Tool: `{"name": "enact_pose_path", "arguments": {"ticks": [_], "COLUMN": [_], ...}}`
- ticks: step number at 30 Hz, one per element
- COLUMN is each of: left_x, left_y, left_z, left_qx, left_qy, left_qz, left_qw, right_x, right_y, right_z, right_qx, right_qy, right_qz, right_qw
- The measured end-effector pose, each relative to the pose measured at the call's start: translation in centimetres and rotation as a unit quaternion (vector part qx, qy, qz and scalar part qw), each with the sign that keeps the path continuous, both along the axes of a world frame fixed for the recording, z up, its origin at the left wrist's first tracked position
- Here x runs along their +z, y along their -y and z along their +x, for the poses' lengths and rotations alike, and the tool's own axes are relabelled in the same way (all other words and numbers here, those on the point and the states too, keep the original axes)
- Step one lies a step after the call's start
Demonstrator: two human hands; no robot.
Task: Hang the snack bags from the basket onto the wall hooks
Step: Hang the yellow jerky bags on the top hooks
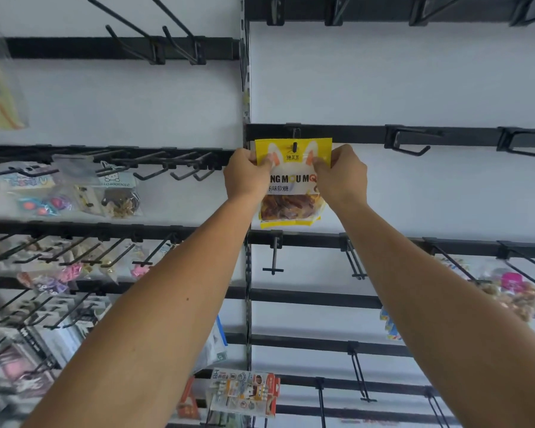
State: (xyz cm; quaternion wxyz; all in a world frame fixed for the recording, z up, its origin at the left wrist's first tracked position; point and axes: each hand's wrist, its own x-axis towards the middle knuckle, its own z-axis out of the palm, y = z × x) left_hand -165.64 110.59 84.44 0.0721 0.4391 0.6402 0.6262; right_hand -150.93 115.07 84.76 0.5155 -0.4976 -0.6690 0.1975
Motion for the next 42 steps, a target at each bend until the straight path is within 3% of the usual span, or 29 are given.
{"name": "enact_pose_path", "arguments": {"ticks": [5, 9, 16, 20, 28, 36, 42], "left_x": [-0.9, -3.0, -8.1, -10.7, -19.0, -32.1, -40.9], "left_y": [0.6, 2.7, 8.3, 12.4, 22.9, 29.0, 30.0], "left_z": [-0.1, 0.4, 0.6, -0.5, -1.5, -4.2, -4.9], "left_qx": [0.014, 0.036, 0.056, 0.005, -0.079, -0.123, -0.129], "left_qy": [-0.046, -0.151, -0.370, -0.434, -0.422, -0.391, -0.306], "left_qz": [-0.023, -0.025, -0.034, -0.034, -0.105, -0.272, -0.393], "left_qw": [0.999, 0.988, 0.927, 0.900, 0.897, 0.871, 0.857], "right_x": [-1.3, -3.5, -8.2, -10.7, -19.1, -31.2, -40.2], "right_y": [0.3, 2.5, 8.7, 13.5, 24.0, 29.0, 29.2], "right_z": [0.4, 0.6, 0.7, 0.4, -0.4, -0.8, -1.3], "right_qx": [0.004, -0.029, -0.027, -0.037, -0.027, 0.048, 0.123], "right_qy": [0.022, 0.086, 0.239, 0.303, 0.345, 0.412, 0.423], "right_qz": [0.036, 0.094, 0.170, 0.184, 0.135, -0.019, -0.147], "right_qw": [0.999, 0.991, 0.956, 0.934, 0.929, 0.910, 0.885]}}
